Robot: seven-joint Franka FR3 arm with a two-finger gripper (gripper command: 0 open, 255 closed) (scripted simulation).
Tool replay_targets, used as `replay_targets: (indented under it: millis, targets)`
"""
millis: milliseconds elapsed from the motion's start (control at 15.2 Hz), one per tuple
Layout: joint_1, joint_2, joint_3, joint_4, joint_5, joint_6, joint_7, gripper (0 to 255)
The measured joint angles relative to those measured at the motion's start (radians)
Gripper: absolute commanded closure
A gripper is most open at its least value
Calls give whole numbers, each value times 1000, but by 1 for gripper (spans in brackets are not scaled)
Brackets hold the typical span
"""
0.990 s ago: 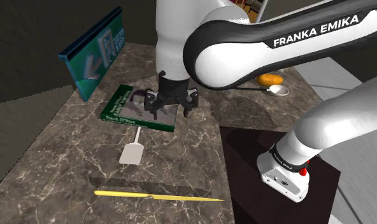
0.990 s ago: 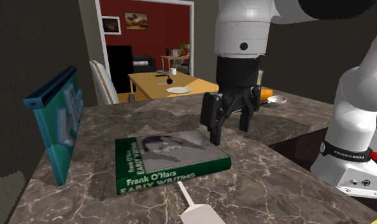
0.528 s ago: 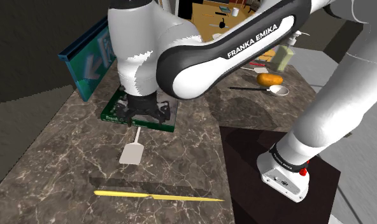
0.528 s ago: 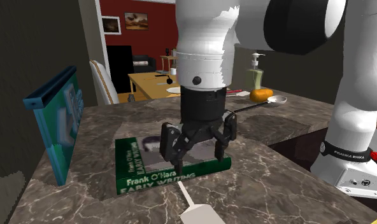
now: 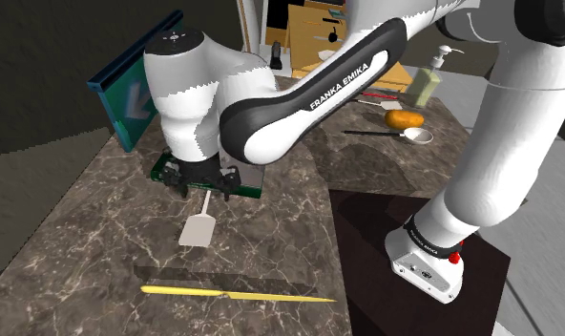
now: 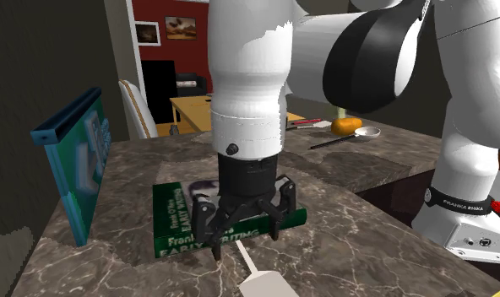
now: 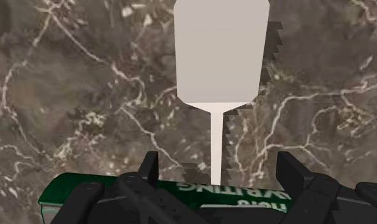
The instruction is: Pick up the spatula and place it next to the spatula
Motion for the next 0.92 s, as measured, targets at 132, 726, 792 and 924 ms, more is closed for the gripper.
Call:
replay_targets:
  millis: [132, 726, 792, 924]
  targets:
    - [12, 19, -16, -7, -21, 19, 13, 0]
    - [17, 24, -20, -3, -29, 22, 18, 255]
    - [17, 23, -20, -3, -29, 21, 18, 255]
    - [19, 24, -20, 1, -30, 19, 17, 255]
